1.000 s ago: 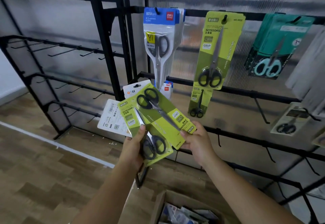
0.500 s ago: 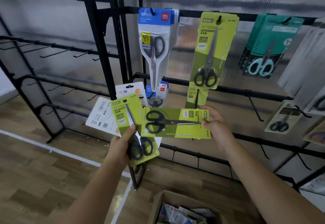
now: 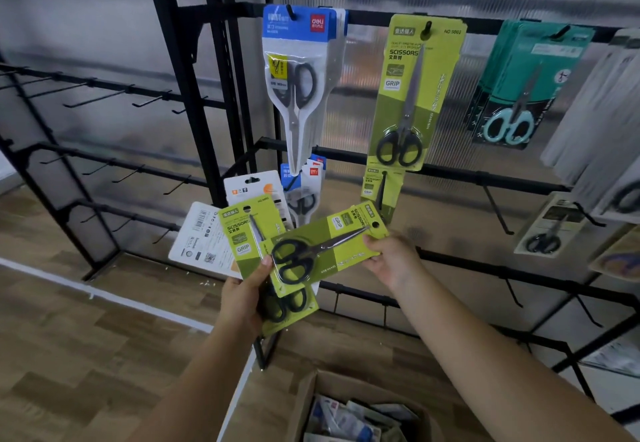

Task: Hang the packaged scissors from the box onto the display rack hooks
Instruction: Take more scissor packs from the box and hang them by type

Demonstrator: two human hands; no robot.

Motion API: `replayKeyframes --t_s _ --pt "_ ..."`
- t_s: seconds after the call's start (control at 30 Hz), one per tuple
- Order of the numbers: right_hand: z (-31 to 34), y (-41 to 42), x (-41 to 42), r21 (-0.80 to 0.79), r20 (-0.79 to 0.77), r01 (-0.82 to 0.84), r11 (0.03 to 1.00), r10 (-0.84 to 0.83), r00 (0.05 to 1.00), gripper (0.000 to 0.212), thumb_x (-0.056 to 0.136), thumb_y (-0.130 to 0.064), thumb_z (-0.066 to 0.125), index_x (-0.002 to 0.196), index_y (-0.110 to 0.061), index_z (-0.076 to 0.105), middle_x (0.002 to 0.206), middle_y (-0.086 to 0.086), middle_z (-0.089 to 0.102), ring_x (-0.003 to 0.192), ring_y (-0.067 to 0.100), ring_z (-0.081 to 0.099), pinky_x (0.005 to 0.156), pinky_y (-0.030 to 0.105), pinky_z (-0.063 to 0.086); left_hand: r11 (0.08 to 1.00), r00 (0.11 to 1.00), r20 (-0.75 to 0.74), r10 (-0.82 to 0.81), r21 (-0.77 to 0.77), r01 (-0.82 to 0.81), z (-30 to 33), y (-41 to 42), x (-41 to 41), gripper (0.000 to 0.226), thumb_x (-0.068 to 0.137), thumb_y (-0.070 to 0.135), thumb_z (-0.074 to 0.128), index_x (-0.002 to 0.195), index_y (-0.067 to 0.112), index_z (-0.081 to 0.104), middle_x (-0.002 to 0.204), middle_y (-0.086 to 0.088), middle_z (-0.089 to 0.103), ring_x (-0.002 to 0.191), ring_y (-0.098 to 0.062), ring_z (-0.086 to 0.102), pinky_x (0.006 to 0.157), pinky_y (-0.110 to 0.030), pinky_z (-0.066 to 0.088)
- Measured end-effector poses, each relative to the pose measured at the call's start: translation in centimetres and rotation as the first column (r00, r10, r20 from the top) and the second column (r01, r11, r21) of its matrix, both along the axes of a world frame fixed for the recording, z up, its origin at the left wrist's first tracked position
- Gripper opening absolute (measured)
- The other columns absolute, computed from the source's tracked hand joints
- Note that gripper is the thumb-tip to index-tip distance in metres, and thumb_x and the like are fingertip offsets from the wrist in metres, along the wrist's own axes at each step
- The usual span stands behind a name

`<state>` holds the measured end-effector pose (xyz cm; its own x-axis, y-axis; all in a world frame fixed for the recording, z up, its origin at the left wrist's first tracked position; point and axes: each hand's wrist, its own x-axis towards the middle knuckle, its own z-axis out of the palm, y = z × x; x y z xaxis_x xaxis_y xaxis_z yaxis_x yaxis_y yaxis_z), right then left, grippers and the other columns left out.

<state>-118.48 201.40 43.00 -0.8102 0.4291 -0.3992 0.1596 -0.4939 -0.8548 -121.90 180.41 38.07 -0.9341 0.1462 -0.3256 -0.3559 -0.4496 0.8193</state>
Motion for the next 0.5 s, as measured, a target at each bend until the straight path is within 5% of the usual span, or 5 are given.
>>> replayKeyframes --t_s 0.1,0.2,0.4,0.5 --pt "-0.8 -0.1 -0.2 0.106 -0.044 0.204 0.973 -0.201 0.979 0.030 0.087 0.013 0.049 0.110 -0.004 0.057 0.102 0.012 0.061 0.097 0.029 0.059 0.080 0.040 0.050 1.000 1.000 -0.015 -0.023 -0.021 0.023 -0.3 0.1 0.1 0.026 0.078 0.011 0.069 0.103 0.007 0.065 0.090 -0.009 0.074 0.080 -0.025 0.071 0.067 -0.036 0.056" --pt "-0.6 1.5 -0.1 0.279 -0.159 0.329 0.902 -0.294 0.942 0.045 0.084 0.015 0.052 0.111 -0.021 0.052 0.095 -0.001 0.058 0.091 0.019 0.057 0.075 0.030 0.049 0.998 0.999 -0.027 -0.024 -0.058 0.022 -0.6 -0.4 -0.3 0.009 0.080 0.011 0.069 0.086 0.009 0.062 0.060 0.003 0.067 0.056 -0.014 0.064 0.051 -0.025 0.051" --pt "0.2 4.3 -1.2 0.569 -0.227 0.242 0.786 -0.132 0.965 0.046 0.081 0.020 0.052 0.120 -0.004 0.057 0.103 0.004 0.058 0.081 0.007 0.056 0.057 0.005 0.044 0.992 0.999 -0.018 0.041 -0.119 -0.042 -1.6 -1.6 -1.2 0.012 0.083 0.006 0.067 0.091 0.014 0.062 0.063 0.007 0.069 0.062 -0.011 0.064 0.059 -0.027 0.051" --pt "-0.3 4.8 -1.8 0.711 -0.171 0.170 0.683 -0.067 0.983 0.050 0.079 0.017 0.055 0.123 -0.007 0.060 0.114 0.001 0.059 0.101 0.010 0.053 0.075 0.004 0.040 0.985 0.998 -0.001 0.061 -0.160 -0.060 -2.0 -1.9 -1.3 0.009 0.083 0.009 0.068 0.091 0.012 0.064 0.076 -0.001 0.068 0.075 -0.021 0.062 0.072 -0.035 0.051"
